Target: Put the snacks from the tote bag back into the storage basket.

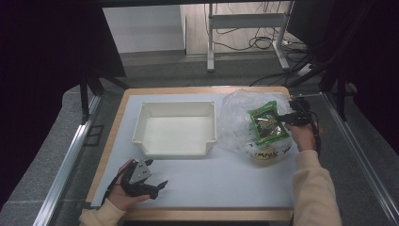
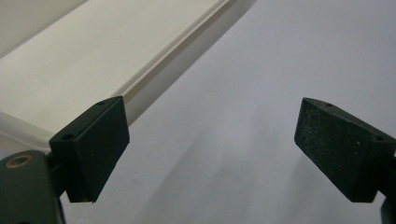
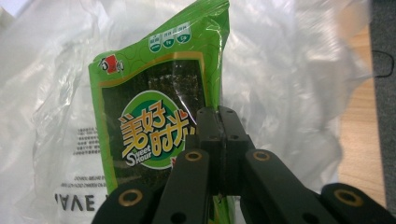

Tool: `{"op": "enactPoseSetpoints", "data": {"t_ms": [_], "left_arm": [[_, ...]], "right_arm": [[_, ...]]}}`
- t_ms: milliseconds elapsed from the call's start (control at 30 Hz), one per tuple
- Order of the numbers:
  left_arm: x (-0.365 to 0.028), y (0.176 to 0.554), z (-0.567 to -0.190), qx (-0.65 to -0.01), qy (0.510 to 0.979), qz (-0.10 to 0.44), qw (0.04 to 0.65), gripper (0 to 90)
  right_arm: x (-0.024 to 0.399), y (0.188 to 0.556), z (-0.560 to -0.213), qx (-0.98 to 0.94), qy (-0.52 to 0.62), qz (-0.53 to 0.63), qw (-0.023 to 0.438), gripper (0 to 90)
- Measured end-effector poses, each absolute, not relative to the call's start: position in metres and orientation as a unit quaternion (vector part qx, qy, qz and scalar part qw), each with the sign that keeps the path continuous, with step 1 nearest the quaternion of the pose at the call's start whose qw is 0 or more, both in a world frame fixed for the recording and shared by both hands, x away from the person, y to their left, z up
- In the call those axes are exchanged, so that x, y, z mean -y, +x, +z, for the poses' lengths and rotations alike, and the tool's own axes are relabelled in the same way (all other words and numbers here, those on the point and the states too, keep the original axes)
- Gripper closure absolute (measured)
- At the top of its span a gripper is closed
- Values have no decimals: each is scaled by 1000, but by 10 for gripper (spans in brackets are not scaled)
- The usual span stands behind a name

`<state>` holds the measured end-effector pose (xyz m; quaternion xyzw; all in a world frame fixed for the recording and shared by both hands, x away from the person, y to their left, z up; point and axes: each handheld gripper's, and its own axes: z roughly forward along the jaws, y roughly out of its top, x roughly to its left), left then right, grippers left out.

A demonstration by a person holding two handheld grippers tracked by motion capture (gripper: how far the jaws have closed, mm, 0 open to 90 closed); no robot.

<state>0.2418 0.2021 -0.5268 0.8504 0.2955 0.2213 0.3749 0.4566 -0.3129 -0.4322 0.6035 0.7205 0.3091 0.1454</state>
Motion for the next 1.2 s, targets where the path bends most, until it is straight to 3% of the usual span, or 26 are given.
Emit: {"op": "enactPoseSetpoints", "data": {"t_ms": [433,1200], "left_arm": [[-202,242,-527,-298,849,221,377,100],[-201,241,-528,-296,849,221,378,100]], "right_arm": [[325,446,-409,-700,599,356,157,900],[301,438,-395,-701,573,399,147,900]]}}
